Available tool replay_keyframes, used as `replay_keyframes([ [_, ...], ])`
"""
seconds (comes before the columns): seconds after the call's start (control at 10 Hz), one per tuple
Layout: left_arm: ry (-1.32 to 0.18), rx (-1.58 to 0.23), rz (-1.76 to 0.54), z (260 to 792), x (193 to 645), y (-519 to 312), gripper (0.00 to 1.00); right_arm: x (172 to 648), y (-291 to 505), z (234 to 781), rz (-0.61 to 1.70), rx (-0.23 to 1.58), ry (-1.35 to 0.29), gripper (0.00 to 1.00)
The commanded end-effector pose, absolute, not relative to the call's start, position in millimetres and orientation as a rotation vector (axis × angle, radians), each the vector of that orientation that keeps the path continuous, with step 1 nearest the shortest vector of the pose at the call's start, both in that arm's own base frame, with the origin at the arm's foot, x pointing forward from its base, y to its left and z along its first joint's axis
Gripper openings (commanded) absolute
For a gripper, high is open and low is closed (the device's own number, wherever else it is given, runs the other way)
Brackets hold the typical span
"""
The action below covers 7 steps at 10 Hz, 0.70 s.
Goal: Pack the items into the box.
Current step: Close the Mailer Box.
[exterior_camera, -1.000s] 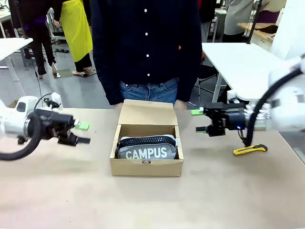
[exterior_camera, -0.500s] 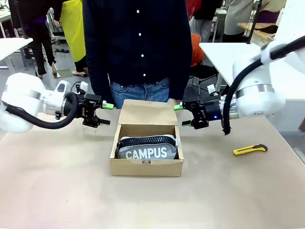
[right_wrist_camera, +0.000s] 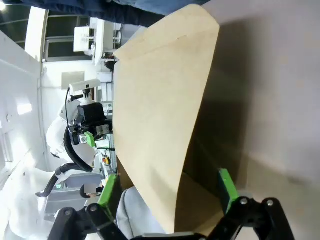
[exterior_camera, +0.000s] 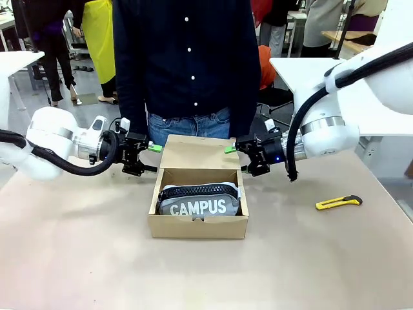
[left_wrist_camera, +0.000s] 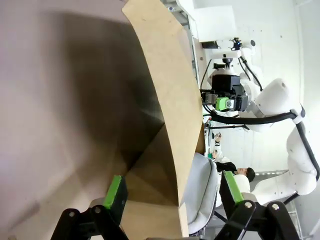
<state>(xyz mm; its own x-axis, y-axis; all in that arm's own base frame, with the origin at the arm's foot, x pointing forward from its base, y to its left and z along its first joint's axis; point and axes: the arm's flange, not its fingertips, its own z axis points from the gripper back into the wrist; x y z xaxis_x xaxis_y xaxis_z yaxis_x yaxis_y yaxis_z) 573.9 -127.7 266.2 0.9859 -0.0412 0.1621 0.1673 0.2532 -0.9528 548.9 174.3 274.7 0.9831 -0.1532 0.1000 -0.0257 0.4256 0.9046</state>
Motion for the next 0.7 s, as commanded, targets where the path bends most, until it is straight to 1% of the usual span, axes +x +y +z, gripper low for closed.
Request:
replay_keyframes([
  [0.0, -0.159, -1.354, -0.180, 260.9, 581.6, -140.2, 0.96, 558.6, 172.6, 273.8, -0.061, 1.190, -0.118, 1.00],
  [0.3, -0.223, -1.405, -0.228, 259.1, 584.4, -153.9, 0.96, 552.0, 170.3, 271.5, 0.015, 1.230, -0.091, 1.00],
  [0.6, -0.307, -1.425, -0.311, 272.3, 577.9, -161.1, 0.96, 541.1, 168.4, 279.4, 0.117, 1.269, -0.137, 1.00],
])
